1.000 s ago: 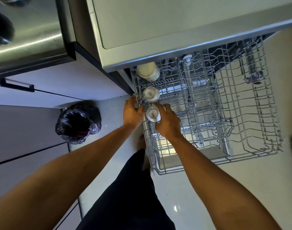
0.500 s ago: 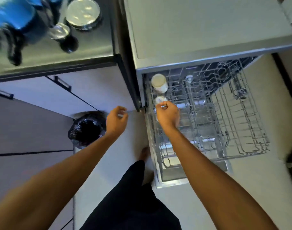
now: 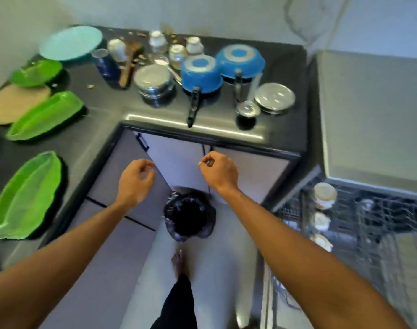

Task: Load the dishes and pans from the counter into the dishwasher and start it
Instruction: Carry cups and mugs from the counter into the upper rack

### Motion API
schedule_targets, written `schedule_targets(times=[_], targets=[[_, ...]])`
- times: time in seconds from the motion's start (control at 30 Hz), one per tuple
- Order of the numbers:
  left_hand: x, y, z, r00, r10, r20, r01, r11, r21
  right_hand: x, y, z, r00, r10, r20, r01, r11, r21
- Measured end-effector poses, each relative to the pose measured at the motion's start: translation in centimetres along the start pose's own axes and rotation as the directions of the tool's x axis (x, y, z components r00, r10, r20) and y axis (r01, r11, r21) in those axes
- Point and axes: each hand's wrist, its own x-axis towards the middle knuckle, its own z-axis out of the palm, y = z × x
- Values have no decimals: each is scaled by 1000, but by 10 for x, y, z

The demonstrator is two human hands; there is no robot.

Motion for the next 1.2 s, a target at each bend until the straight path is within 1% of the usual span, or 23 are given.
schedule_targets(times=[0.1, 0.23, 0.27, 0.37, 0.4, 0.5, 0.57, 0.63, 0.77, 0.9, 0.97, 1.03, 1.1, 1.2], targets=[[58, -43, -47, 996, 55, -64, -51, 997, 57, 41, -67, 55, 994, -101, 42, 102, 994, -30], [126, -96, -90, 990, 59, -128, -46, 994, 98, 91, -138, 122, 981, -163, 107, 167, 985, -33], [139, -107, -95, 990, 54, -130, -39, 993, 109, 101, -152, 135, 981, -164, 101, 169, 985, -37], [182, -135, -106, 990, -23, -140, 38, 994, 106, 138, -196, 175, 978, -182, 98, 188, 981, -56], [192, -139, -104, 990, -24, -140, 39, 993, 109, 149, -204, 183, 976, -191, 102, 198, 978, -63], [222, -147, -97, 994, 34, -102, -19, 989, 145, 185, -232, 206, 960, -256, 112, 267, 959, -91], [240, -143, -91, 994, 51, -93, -37, 988, 148, 208, -246, 212, 950, -295, 102, 303, 950, -76], [257, -136, -85, 993, 22, -117, -4, 988, 156, 235, -261, 216, 940, -334, 67, 338, 939, -59], [274, -131, -71, 990, 4, -144, 37, 959, 282, 298, -280, 228, 916, -402, -9, 400, 914, -72], [276, -134, -67, 987, 1, -161, 59, 929, 365, 352, -293, 241, 933, -354, 65, 359, 926, -118], [277, -134, -68, 986, -5, -167, 69, 922, 380, 373, -297, 250, 939, -334, 85, 342, 934, -101], [277, -132, -68, 986, -17, -166, 80, 921, 382, 387, -300, 257, 935, -334, 116, 345, 934, -91], [276, -129, -67, 986, -27, -164, 88, 922, 378, 396, -300, 262, 926, -339, 165, 362, 922, -138], [276, -129, -67, 984, -32, -174, 96, 922, 375, 403, -301, 265, 920, -361, 152, 384, 908, -170]])
